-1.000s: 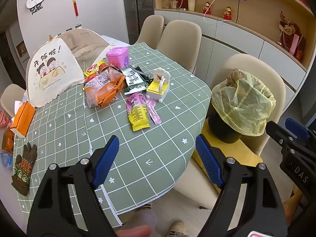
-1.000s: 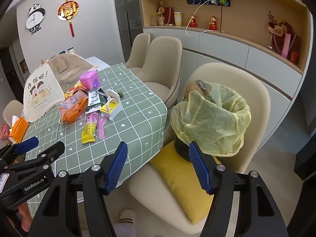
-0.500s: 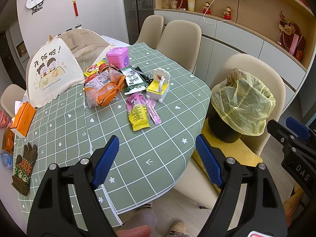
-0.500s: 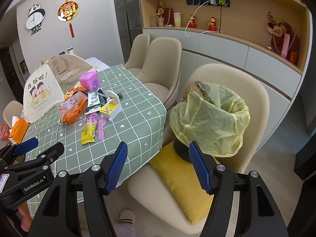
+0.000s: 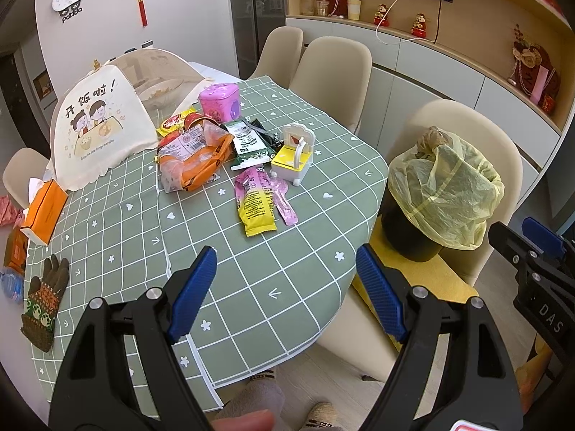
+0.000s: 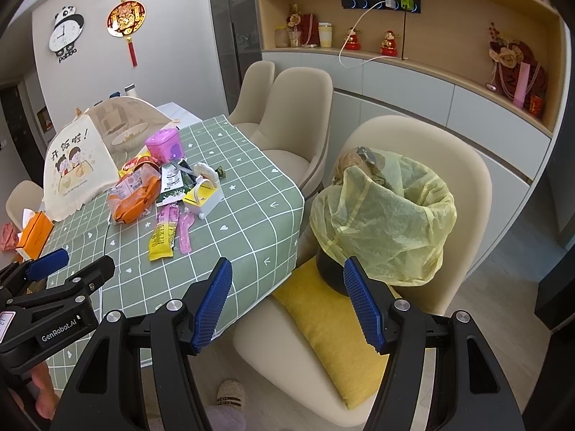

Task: Collect trash

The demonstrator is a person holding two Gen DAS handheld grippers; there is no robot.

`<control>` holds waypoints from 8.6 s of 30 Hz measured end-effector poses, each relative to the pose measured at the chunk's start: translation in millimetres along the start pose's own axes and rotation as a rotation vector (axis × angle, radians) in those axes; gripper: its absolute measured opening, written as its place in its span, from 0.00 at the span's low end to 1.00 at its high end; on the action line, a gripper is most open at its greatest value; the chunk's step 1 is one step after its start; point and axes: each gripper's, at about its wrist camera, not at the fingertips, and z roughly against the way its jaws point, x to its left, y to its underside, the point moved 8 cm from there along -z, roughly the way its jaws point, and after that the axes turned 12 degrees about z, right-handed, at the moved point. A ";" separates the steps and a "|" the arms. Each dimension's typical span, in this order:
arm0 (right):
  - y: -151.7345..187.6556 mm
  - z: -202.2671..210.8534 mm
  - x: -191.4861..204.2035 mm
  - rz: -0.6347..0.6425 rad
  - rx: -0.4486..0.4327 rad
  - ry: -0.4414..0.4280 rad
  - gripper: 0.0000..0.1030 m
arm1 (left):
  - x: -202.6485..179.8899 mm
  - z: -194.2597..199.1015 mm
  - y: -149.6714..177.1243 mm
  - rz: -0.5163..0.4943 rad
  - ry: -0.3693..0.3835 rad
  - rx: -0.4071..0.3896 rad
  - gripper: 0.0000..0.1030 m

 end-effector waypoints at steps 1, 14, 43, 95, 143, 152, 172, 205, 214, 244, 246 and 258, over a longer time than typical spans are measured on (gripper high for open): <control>-0.3 0.2 -0.3 -0.002 0.000 -0.002 0.59 | 0.1 0.0 -0.1 0.000 0.001 0.000 0.74; 0.4 -0.7 1.2 -0.001 0.000 -0.001 0.59 | 3.1 -2.6 1.7 0.007 0.000 0.001 0.74; 1.0 -4.8 -1.1 -0.002 0.001 0.002 0.59 | 5.7 -6.1 3.8 0.012 0.002 0.008 0.74; -66.8 -236.2 199.0 0.261 0.218 -0.321 0.59 | 211.7 -203.6 -63.6 0.285 0.043 0.293 0.41; -126.6 -157.6 173.9 0.356 0.100 -0.471 0.19 | 209.7 -127.1 -139.6 0.392 0.026 0.086 0.16; -160.0 -124.3 67.2 0.303 -0.021 -0.383 0.19 | 108.9 -106.7 -187.7 0.300 0.098 0.010 0.16; -149.2 -95.1 -206.2 0.058 -0.094 -0.056 0.19 | -200.2 -151.1 -172.3 -0.077 0.284 0.149 0.16; -108.0 -178.5 -233.6 0.008 0.051 -0.176 0.19 | -293.9 -181.0 -129.6 -0.067 0.425 0.309 0.33; -104.4 -184.1 -224.7 -0.010 0.064 -0.248 0.20 | -288.9 -167.3 -128.3 -0.090 0.400 0.279 0.33; -73.6 -194.8 -202.5 -0.002 0.122 -0.218 0.52 | -151.9 -155.8 -110.7 0.071 0.232 0.209 0.33; -82.2 -182.6 -198.7 0.013 0.095 -0.216 0.54 | -137.2 -156.2 -112.8 0.083 0.214 0.198 0.33; -123.4 -139.7 -102.1 0.127 0.034 -0.240 0.54 | -1.3 -147.7 -120.7 0.206 0.070 0.074 0.33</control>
